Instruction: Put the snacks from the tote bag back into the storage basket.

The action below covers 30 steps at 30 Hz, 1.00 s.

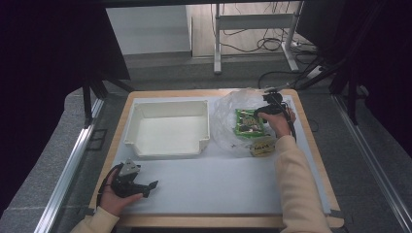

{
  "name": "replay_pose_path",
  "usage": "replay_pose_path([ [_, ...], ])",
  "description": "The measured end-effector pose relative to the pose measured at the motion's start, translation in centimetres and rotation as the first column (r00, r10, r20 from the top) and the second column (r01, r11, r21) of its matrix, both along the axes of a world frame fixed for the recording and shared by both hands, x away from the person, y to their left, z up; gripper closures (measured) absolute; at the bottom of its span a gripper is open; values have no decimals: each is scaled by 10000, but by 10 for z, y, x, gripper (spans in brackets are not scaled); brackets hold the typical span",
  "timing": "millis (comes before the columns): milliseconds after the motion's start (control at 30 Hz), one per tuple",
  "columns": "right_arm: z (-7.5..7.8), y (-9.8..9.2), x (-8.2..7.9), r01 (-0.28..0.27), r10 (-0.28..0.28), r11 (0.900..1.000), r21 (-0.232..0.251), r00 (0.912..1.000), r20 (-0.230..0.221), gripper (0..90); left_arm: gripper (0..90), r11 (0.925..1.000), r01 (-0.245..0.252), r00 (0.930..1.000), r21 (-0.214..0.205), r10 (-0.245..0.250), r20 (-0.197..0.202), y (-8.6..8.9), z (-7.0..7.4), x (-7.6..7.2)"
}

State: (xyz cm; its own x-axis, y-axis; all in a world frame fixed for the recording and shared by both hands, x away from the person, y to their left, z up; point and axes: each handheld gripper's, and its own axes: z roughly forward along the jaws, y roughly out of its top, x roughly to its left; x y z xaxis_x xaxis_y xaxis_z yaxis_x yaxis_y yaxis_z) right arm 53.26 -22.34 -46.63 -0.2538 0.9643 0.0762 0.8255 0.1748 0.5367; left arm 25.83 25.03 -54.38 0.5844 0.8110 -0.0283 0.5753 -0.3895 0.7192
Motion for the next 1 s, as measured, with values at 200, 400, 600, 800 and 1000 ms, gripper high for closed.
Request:
replay_pose_path([
  [200, -3, 0, 2, 25, -23, 10000, 59, 9995, -308, 463, 80, 10000, 0, 10000, -16, 0, 14, 0, 0, 0],
  [400, -6, -2, 3, 83, -68, 9996, 265, 9984, -564, 501, 80, 10000, 10, 10000, -6, -10, 14, 0, 0, 0],
  [600, -12, -5, 4, 165, -136, 9994, 303, 9953, -958, 567, 80, 10000, 7, 10000, -4, -7, 18, 0, 0, 0],
  [800, -16, -6, 5, 253, -214, 9993, 293, 9917, -1264, 653, 80, 10000, 7, 10000, -14, -7, 9, 0, 0, 0],
  [1000, -19, -4, 5, 337, -283, 9988, 347, 9887, -1475, 689, 80, 10000, 3, 10000, -25, -3, 21, 0, 0, 0],
])
